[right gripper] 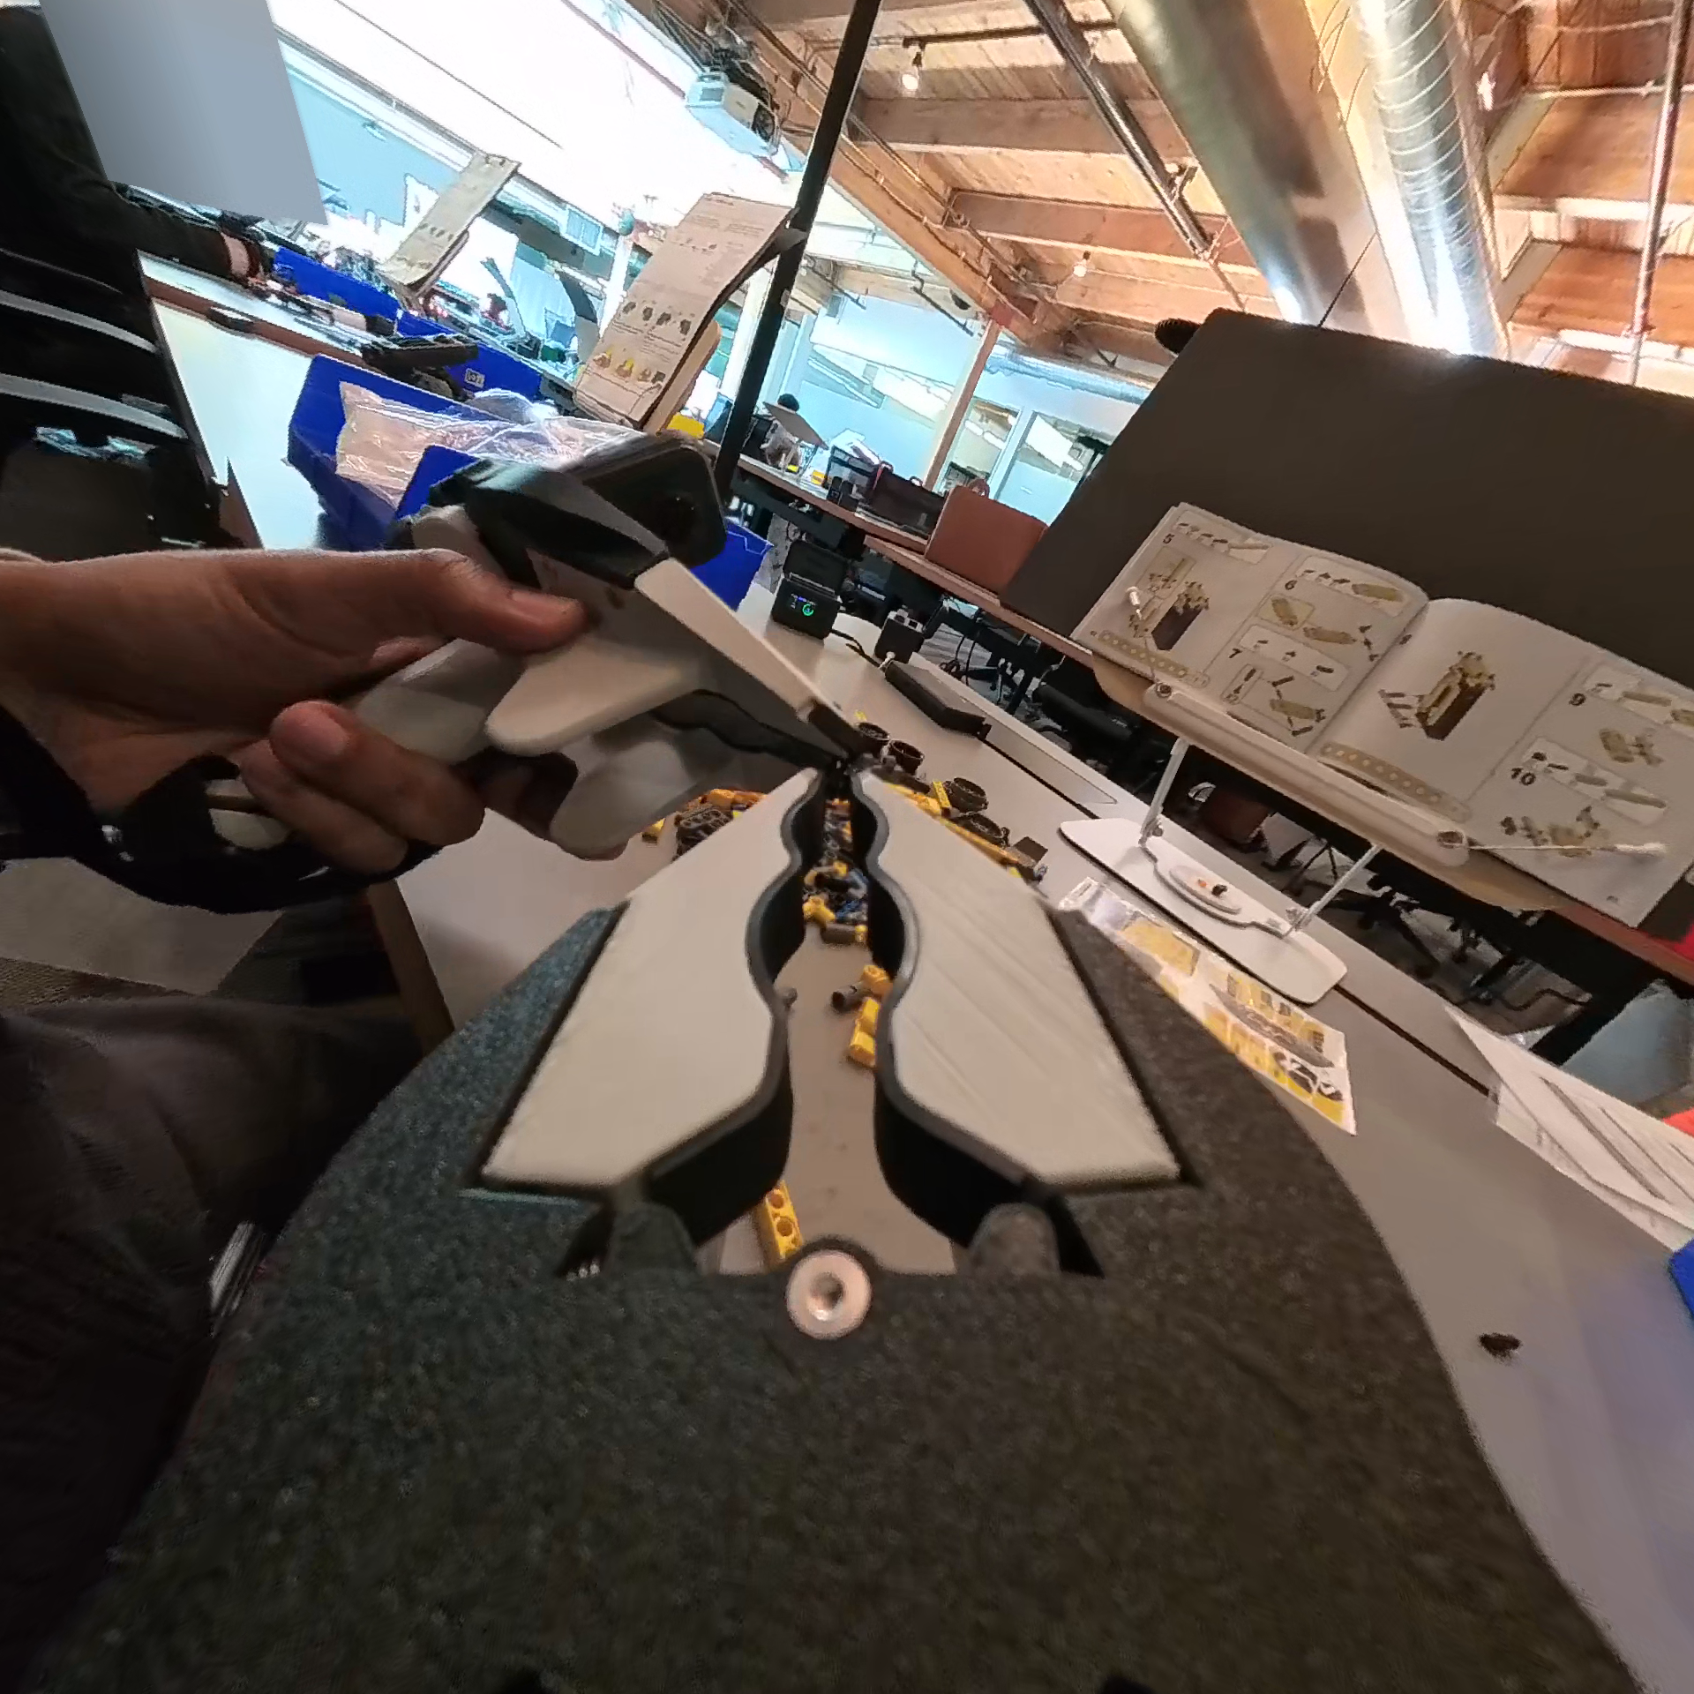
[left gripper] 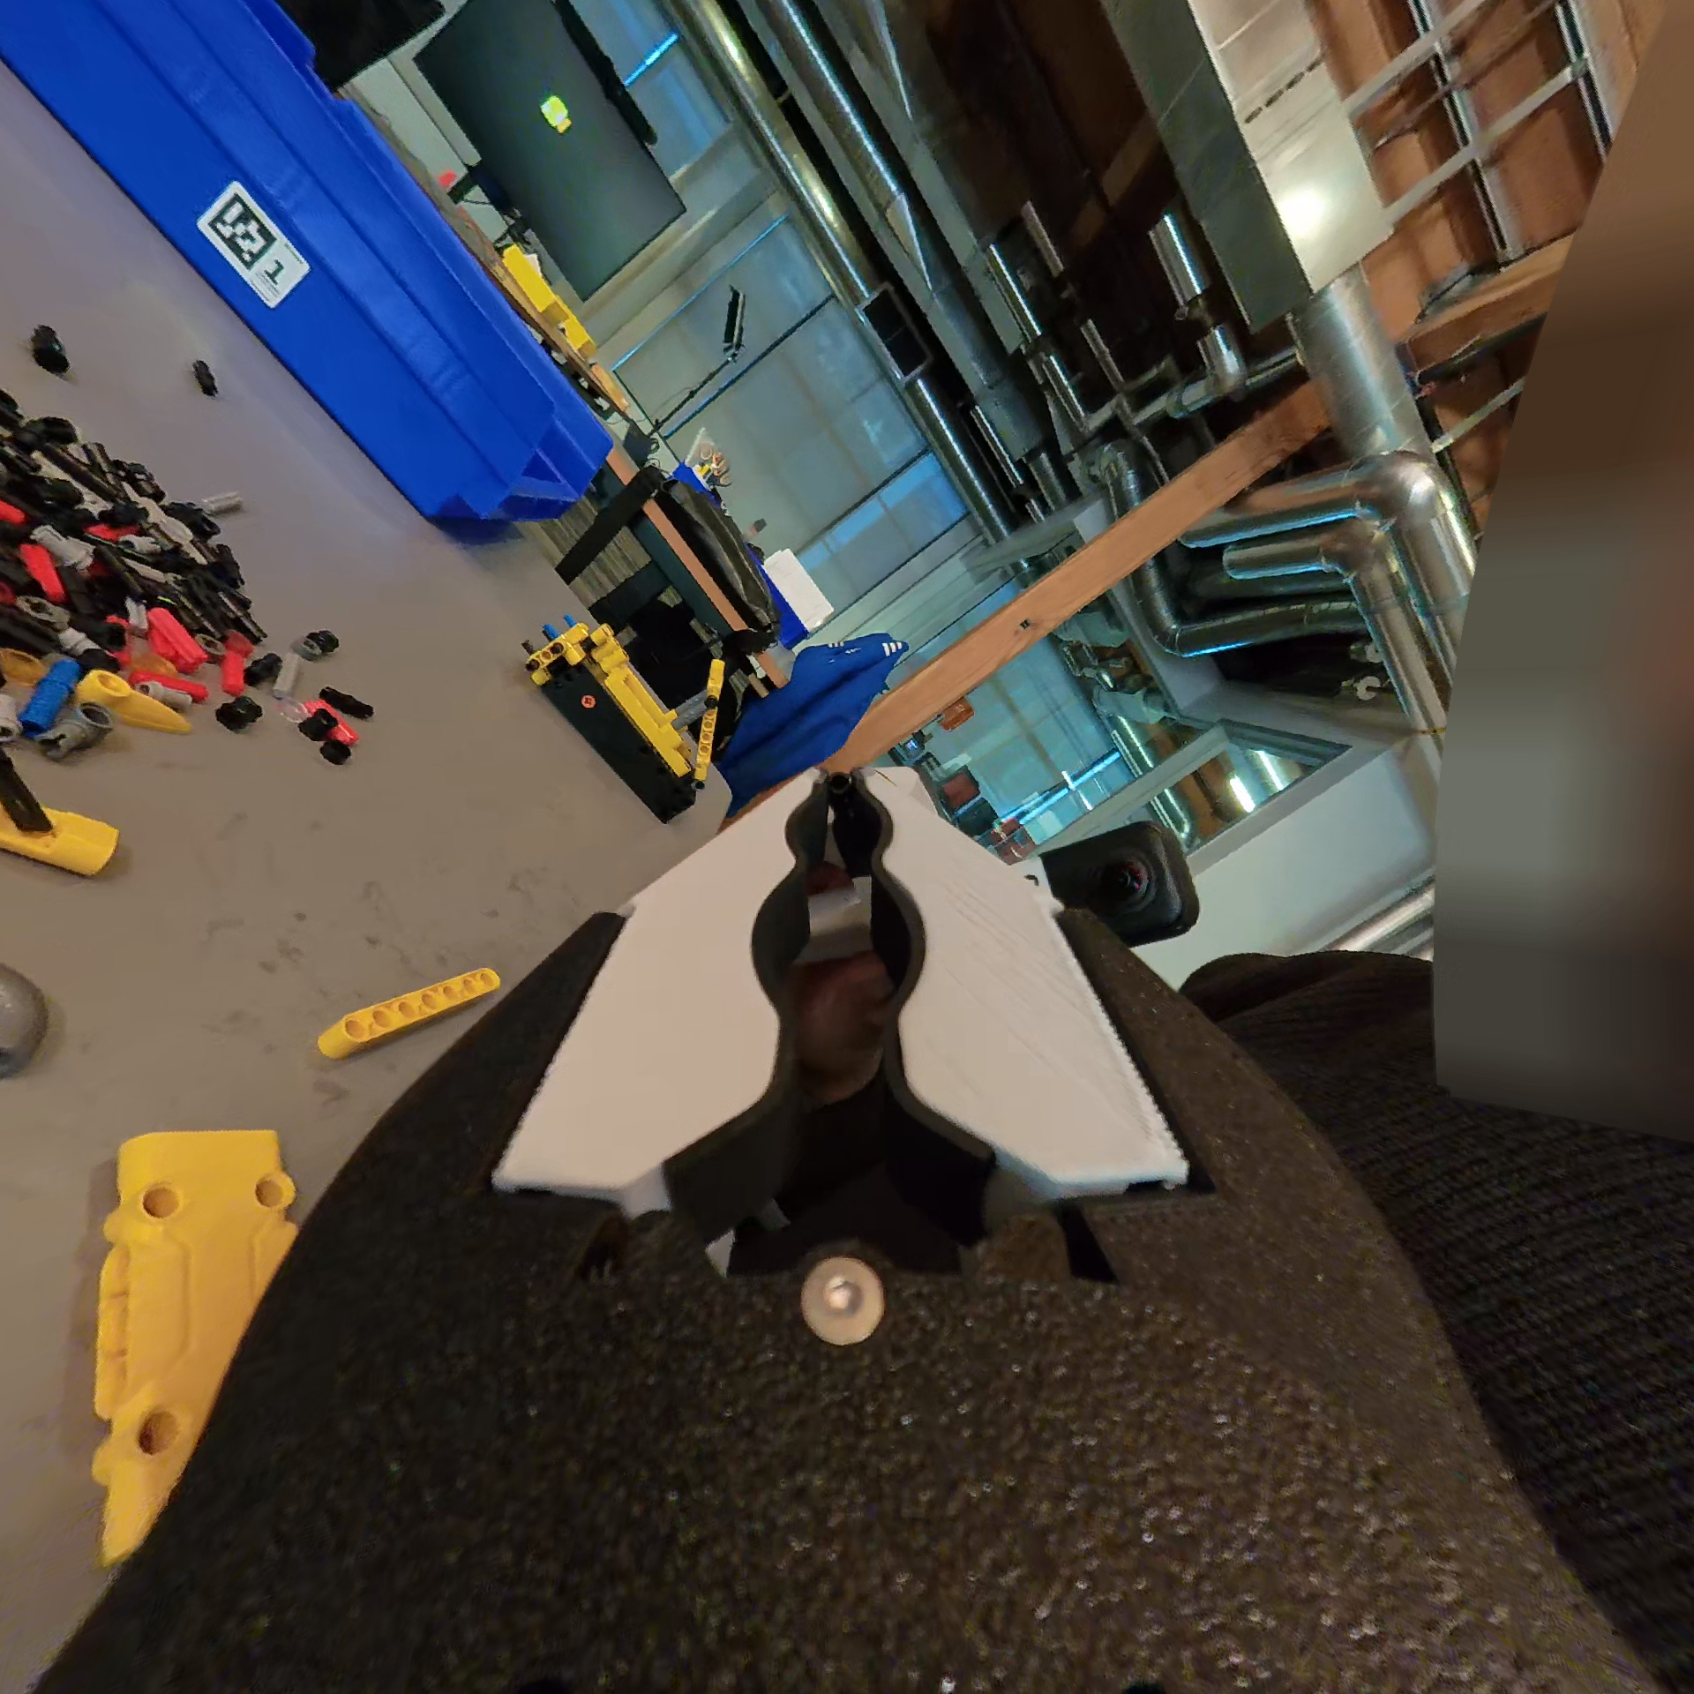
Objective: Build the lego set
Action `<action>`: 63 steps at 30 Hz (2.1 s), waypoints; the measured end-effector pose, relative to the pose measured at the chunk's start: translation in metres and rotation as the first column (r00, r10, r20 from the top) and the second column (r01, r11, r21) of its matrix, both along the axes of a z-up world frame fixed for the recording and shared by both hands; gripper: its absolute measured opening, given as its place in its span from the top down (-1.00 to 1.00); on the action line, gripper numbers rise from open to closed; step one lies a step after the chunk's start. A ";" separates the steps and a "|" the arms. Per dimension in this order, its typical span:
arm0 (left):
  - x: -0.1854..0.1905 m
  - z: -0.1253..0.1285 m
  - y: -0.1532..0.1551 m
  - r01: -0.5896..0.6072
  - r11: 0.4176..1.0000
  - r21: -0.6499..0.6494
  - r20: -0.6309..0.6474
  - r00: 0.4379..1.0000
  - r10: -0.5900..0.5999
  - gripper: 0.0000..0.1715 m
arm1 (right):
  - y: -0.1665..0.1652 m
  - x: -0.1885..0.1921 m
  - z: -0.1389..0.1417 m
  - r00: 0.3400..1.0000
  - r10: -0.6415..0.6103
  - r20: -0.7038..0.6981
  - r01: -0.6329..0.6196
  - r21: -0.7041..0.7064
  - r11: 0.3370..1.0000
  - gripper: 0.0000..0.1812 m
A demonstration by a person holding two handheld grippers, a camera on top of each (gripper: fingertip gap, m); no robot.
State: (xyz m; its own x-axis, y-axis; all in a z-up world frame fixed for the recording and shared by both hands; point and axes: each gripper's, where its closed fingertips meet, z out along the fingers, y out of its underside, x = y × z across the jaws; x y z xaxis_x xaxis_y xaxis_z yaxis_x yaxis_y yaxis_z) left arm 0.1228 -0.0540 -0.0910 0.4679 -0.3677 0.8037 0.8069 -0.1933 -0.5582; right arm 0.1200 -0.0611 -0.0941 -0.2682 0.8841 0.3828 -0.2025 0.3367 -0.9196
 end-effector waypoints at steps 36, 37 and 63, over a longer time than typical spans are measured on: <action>-0.084 -0.079 -0.062 -0.613 0.777 -0.144 -0.867 0.457 0.200 0.73 | 0.108 0.001 -0.047 0.913 -0.242 0.330 0.317 -0.196 0.928 0.96; -0.089 -0.080 -0.067 -0.627 0.766 -0.142 -0.865 0.455 0.212 0.73 | 0.106 -0.001 -0.050 0.906 -0.247 0.343 0.319 -0.173 0.932 0.96; -0.099 -0.084 -0.071 -0.567 0.813 -0.132 -0.783 0.563 0.266 0.80 | 0.106 -0.007 -0.061 0.879 -0.226 0.420 0.321 -0.169 0.932 0.95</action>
State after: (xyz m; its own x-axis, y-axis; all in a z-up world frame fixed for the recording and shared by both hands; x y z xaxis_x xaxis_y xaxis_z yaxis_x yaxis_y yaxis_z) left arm 0.0237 -0.1247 -0.1748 0.9551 0.2415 0.1713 0.2282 -0.2317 -0.9456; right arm 0.1129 0.0447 -0.1549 -0.0874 0.9930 0.0789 0.2552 0.0989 -0.9618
